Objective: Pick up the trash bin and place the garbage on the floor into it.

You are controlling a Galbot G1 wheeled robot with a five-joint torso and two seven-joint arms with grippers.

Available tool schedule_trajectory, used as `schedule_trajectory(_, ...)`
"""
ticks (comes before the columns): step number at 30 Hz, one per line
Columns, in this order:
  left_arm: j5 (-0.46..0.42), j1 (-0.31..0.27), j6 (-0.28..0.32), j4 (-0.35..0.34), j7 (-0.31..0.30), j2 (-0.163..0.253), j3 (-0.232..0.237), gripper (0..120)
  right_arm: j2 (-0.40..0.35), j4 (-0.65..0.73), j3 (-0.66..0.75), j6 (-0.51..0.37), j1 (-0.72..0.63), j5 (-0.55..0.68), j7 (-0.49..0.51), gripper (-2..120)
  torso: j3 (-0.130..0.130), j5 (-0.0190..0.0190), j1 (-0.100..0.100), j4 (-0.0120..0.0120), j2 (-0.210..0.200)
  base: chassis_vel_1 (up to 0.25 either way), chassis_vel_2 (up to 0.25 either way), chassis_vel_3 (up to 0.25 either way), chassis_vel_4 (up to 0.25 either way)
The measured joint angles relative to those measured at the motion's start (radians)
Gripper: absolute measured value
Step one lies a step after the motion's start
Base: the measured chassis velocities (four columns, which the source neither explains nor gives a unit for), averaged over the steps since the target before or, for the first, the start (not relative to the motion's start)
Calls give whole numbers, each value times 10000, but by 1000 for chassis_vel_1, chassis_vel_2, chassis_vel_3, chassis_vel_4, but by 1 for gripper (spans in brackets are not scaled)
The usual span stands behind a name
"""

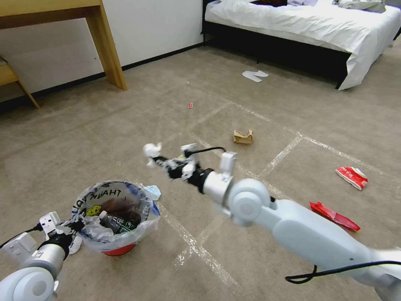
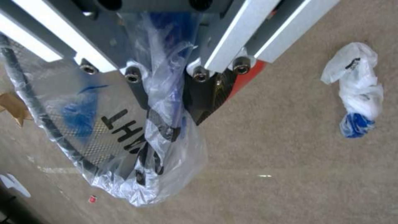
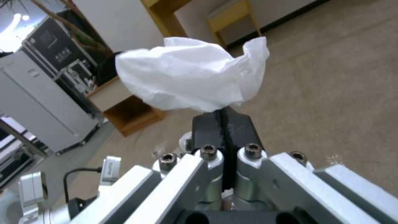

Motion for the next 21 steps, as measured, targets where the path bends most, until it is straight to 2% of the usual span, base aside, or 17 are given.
schedule_trajectory(8,-110,15,63,-91,-64,165,-41,5,-114,44,261,94,-437,-189,-181,0,-1,3,0,-3,0,0,0,0,0)
schedule_trajectory(21,-120,-36,86,-59,-78,183,19,5,-93,118,-933,129,145,-245,-208,0,0,2,0,-2,0,0,0,0,0)
